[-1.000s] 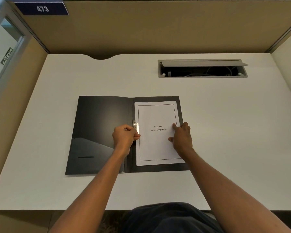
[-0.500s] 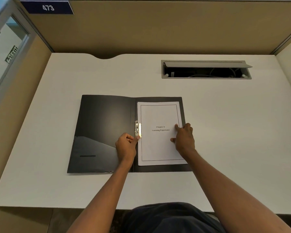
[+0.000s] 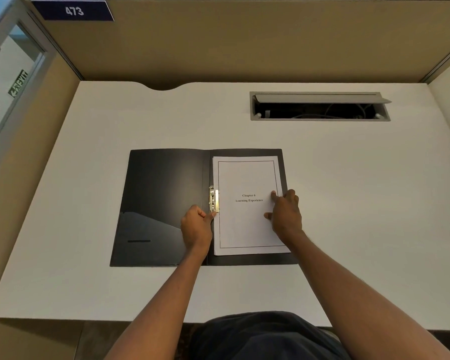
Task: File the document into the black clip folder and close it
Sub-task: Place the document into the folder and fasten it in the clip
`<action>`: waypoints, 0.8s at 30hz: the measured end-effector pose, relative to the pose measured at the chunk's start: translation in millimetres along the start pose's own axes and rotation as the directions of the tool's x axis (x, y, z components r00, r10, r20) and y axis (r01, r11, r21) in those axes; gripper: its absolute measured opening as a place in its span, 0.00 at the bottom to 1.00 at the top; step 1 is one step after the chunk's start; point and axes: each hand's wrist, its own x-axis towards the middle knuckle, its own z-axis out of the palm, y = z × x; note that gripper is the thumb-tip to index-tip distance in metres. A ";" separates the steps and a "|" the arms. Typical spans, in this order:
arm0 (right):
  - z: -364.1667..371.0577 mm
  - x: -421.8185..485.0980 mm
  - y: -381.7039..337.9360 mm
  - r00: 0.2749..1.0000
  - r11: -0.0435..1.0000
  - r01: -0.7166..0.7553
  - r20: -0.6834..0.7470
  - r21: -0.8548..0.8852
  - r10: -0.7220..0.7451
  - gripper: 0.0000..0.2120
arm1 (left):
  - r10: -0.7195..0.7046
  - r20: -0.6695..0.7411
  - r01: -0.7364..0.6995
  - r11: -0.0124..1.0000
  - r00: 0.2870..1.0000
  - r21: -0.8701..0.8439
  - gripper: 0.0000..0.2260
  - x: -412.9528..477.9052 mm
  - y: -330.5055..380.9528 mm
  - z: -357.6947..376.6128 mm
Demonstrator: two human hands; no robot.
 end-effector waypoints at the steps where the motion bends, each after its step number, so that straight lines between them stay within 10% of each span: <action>1: -0.3 -0.1 0.1 1.000 1.000 0.002 -0.002 -0.002 -0.002 0.34 | 0.001 0.002 -0.001 1.000 1.000 -0.004 0.12 0.8 0.1 -0.1; 24: -2.5 -18.3 5.6 0.998 0.996 0.040 -0.041 0.074 -0.037 0.34 | 0.063 0.087 -0.059 0.997 0.994 -0.045 0.08 -0.7 -2.1 -6.2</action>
